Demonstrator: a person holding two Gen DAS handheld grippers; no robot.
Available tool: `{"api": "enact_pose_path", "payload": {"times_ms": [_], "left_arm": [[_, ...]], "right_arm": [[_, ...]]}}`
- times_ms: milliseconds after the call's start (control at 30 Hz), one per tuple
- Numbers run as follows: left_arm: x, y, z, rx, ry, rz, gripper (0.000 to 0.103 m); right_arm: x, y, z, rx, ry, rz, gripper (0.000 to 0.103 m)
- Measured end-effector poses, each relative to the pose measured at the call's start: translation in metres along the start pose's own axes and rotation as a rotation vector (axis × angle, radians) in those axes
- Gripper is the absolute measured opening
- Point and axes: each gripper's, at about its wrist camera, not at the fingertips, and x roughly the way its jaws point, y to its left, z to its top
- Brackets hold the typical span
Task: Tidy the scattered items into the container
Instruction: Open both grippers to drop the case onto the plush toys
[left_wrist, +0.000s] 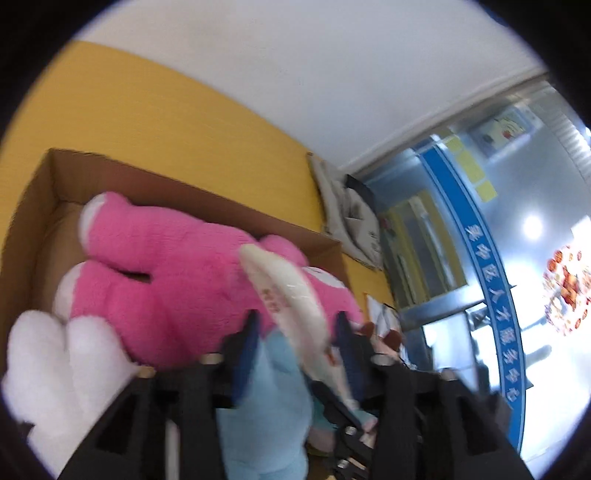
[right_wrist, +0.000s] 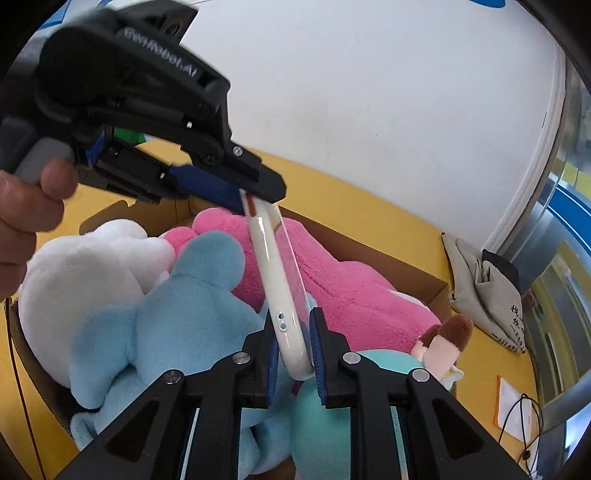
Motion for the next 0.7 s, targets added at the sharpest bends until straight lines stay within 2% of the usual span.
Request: {"api": "enact_pose_path", "payload": {"times_ms": [33, 100, 167, 200, 233, 267, 467, 533, 600, 700], "left_arm": [[-0.005, 0.004, -0.002, -0.023, -0.024, 0.024, 0.068], [-0.016, 0.008, -0.004, -0.035, -0.053, 0.034, 0.069], [-0.030, 0.005, -0.009, -0.022, -0.077, 0.059, 0.070], [-0.035, 0.000, -0.012, -0.002, -0.088, 0.083, 0.070], [-0.042, -0.006, -0.016, 0.027, -0.098, 0.117, 0.070], [-0.048, -0.014, -0.021, 0.060, -0.104, 0.156, 0.070], [-0.082, -0.063, -0.069, 0.274, -0.145, 0.349, 0.070], [-0.092, -0.074, -0.084, 0.309, -0.150, 0.376, 0.071], [-0.102, -0.081, -0.103, 0.329, -0.168, 0.405, 0.074], [-0.113, -0.086, -0.139, 0.357, -0.218, 0.487, 0.076]], "right_arm": [[0.000, -0.001, 0.000, 0.001, 0.000, 0.001, 0.019], [-0.002, -0.001, -0.001, 0.014, 0.003, 0.016, 0.030], [-0.008, -0.005, -0.003, 0.053, 0.000, 0.032, 0.062], [-0.011, -0.008, -0.004, 0.072, -0.005, 0.042, 0.068], [-0.016, -0.011, -0.006, 0.095, -0.009, 0.067, 0.078], [-0.020, -0.013, -0.006, 0.109, -0.013, 0.088, 0.083], [-0.059, -0.016, -0.011, 0.141, -0.030, 0.125, 0.092], [-0.074, -0.018, -0.015, 0.165, -0.019, 0.125, 0.093], [-0.088, -0.016, -0.020, 0.195, 0.002, 0.087, 0.094], [-0.109, -0.017, -0.037, 0.244, 0.008, 0.061, 0.100]]}}
